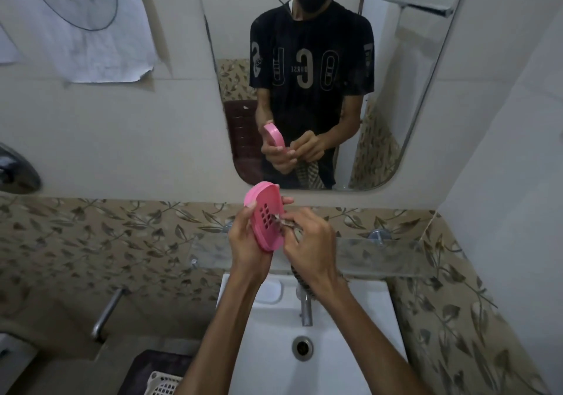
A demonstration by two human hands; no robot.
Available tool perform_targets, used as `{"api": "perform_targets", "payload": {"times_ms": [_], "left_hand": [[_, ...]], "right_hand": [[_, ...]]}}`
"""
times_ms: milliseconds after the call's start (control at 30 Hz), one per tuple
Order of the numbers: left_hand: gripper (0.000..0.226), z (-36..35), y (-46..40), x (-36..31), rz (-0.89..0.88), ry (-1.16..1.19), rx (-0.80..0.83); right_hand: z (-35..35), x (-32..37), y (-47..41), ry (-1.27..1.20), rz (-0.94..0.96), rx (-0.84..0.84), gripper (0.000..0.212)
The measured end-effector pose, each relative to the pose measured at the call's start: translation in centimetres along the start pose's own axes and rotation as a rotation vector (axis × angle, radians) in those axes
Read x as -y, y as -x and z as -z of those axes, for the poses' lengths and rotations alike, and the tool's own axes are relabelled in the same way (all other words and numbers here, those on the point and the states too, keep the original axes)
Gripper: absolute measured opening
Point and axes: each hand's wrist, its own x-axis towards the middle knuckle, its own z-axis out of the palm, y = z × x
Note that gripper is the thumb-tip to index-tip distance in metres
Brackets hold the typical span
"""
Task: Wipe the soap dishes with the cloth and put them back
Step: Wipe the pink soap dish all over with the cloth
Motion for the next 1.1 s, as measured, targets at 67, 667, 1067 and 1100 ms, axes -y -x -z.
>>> {"api": "perform_targets", "payload": {"times_ms": [67,667,1067,1100], "left_hand": [[0.063,0.1,0.0,0.0,-0.02,-0.028,0.039],[0.065,1.3,0.1,2.6,-0.047,-0.294,-0.178],[0.062,2.1,0.7,3.4,0.064,-0.357,-0.143],[0.063,2.2,0.7,3.4,0.059,-0.422,-0.145]], "right_hand": [[-0.5,0.1,1.3,-0.051,-0.073,0.02,0.017],[-2.4,1.7,1.9,-0.789,-0.8,0.124,0.015],[-1.1,1.6,0.5,-1.217,-1.023,-0.091,0.011],[-0.9,1.3,0.5,-1.199,-0.991,-0.101,0.012]]}}
